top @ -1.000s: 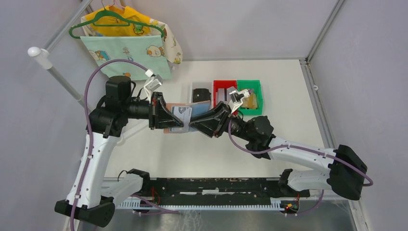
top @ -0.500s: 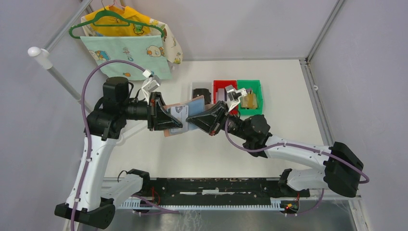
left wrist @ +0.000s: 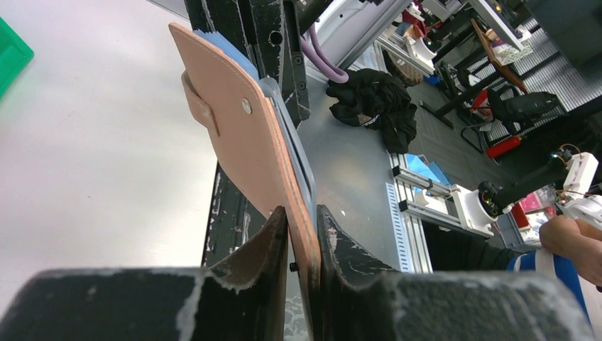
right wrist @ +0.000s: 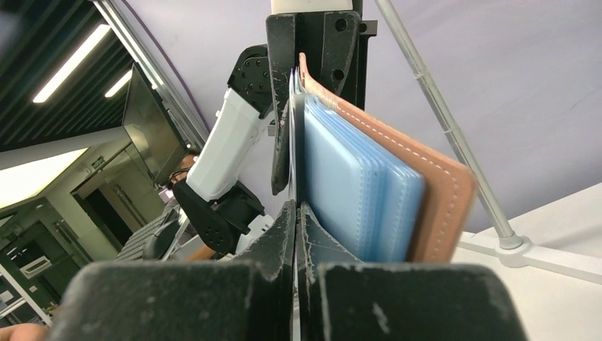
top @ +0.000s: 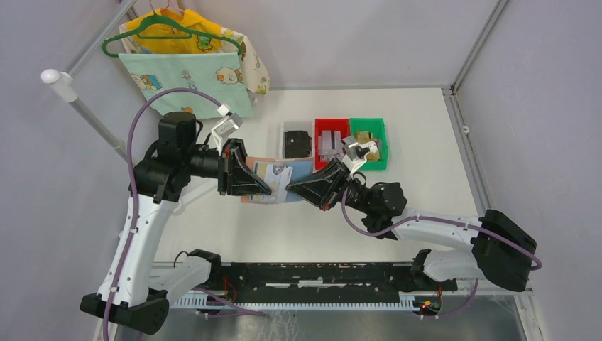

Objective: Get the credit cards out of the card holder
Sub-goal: Remove the credit card from the card holder.

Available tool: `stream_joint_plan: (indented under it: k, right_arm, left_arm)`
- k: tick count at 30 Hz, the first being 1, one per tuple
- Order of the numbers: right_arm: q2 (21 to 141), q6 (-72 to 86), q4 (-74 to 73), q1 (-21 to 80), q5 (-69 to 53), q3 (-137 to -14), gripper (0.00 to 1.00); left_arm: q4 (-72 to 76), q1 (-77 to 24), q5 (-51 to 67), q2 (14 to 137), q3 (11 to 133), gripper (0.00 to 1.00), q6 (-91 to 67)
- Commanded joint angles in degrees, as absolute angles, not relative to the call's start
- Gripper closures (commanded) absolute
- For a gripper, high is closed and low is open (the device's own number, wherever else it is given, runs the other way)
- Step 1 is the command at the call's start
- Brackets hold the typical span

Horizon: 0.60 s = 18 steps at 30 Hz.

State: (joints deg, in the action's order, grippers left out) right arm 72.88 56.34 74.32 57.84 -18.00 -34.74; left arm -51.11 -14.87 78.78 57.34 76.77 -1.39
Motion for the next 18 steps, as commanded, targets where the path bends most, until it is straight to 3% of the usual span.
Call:
stream_joint_plan:
  k: [1, 6, 9, 12, 18]
  right_arm:
    - [70.9, 56.0, 75.9, 56.8, -16.7, -33.1, 1.0]
    - [71.7, 55.9, 74.8, 57.0, -18.6, -35.5, 0.98]
    - [72.6, 55.8, 74.3, 57.6, -19.4, -37.4, 0.77]
    - [73.5, 55.6, 74.0, 58.1, -20.0, -39.0, 0.68]
    - [74.6, 54.6, 71.1, 58.1, -20.3, -41.3, 0.68]
  left_arm:
    - [-51.0, -15.4, 85.7, 56.6, 79.9, 0.77, -2.5]
    - [-51.0, -15.5, 83.4, 56.9, 80.1, 0.98, -2.4]
    - [-51.0, -15.5, 81.6, 56.8, 80.4, 0.98, -2.6]
    - [-51.0, -15.5, 79.2, 56.6, 80.8, 0.98, -2.5]
    - [-50.4, -15.5, 73.7, 56.3, 80.5, 0.98, -3.2]
